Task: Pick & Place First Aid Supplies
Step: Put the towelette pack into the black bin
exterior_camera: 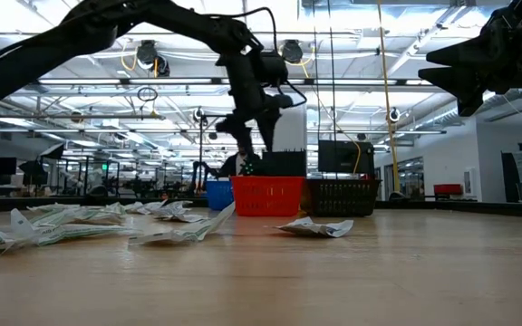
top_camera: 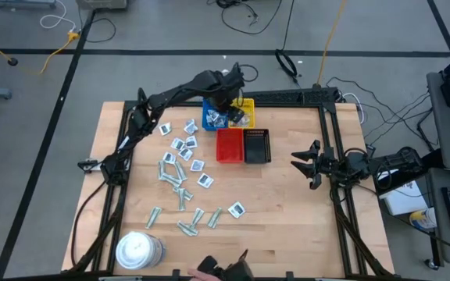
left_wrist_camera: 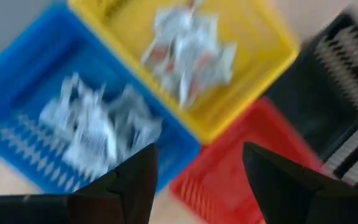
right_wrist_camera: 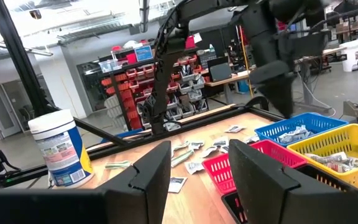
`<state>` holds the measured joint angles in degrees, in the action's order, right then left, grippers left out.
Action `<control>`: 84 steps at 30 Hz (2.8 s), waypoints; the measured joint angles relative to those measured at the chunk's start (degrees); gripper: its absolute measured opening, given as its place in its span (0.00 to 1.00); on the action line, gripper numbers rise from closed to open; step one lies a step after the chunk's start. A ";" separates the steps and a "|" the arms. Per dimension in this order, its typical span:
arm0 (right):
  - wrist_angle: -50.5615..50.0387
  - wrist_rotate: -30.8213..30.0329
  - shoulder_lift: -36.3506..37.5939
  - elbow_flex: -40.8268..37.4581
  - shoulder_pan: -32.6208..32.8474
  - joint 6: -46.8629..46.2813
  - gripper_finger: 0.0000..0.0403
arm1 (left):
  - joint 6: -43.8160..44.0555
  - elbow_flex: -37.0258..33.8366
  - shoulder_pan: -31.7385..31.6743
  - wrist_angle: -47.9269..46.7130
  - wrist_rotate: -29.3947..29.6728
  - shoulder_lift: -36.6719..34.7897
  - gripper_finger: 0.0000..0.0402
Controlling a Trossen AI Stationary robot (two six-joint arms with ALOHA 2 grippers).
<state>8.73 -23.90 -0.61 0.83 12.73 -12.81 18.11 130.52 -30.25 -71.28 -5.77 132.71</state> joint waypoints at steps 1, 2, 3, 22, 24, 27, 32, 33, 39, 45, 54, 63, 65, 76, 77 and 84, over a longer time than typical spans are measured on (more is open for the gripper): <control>0.00 0.00 0.01 0.00 0.01 -0.01 0.39 | -0.02 0.00 0.18 -2.48 0.07 -0.01 0.60; 0.00 0.00 0.01 0.00 0.02 0.00 0.39 | -0.07 -0.02 0.39 -5.11 0.20 0.06 0.60; 0.00 0.00 0.01 0.01 0.02 0.00 0.39 | -0.12 -0.04 0.68 -7.58 0.28 0.21 0.60; -0.11 0.02 0.00 0.00 0.00 0.00 0.39 | -23.30 -0.09 20.66 -15.38 2.86 -3.64 0.60; -0.15 0.02 0.00 0.00 0.02 0.00 0.39 | -24.78 -0.09 23.77 -15.31 2.86 -3.62 0.60; -0.13 0.02 0.01 0.01 0.02 0.01 0.39 | -26.12 -0.09 28.08 -13.90 2.88 -3.62 0.60; -0.13 0.02 0.01 -0.01 0.00 -0.01 0.39 | -23.96 -0.09 33.82 -9.10 2.83 -3.62 0.60; -0.13 0.02 0.01 -0.01 0.00 0.01 0.39 | -23.30 -0.09 34.62 -8.46 2.82 -3.62 0.60; -0.13 0.02 0.01 -0.01 0.01 0.01 0.39 | -20.30 -0.09 36.90 -7.75 2.75 -3.62 0.60; -0.13 0.04 0.01 0.01 0.02 0.01 0.39 | -17.59 -2.93 36.14 -8.35 1.67 -4.04 0.60; -0.14 0.02 -0.01 -0.01 0.02 -0.01 0.39 | -21.84 -24.08 32.62 1.42 1.32 -12.04 0.60; -0.03 0.02 0.01 0.00 0.01 -0.01 0.39 | -28.97 -47.24 31.44 14.75 0.80 -22.52 0.60; -0.13 0.03 -0.01 0.00 0.01 0.01 0.39 | -30.07 -51.31 31.43 17.28 0.78 -24.31 0.60; -0.11 0.04 -0.01 0.01 0.02 0.00 0.39 | -31.93 -59.87 30.20 24.17 2.34 -26.12 0.60; -0.11 0.03 -0.01 0.00 0.02 0.00 0.39 | -31.95 -59.87 30.13 24.97 2.33 -25.84 0.60; -0.13 0.04 0.01 0.00 0.02 0.00 0.39 | -32.75 -60.02 29.45 26.92 -0.23 -23.47 0.60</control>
<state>8.60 -23.86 -0.60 0.83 12.75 -12.81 -14.64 70.50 -0.80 -44.36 -6.00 109.24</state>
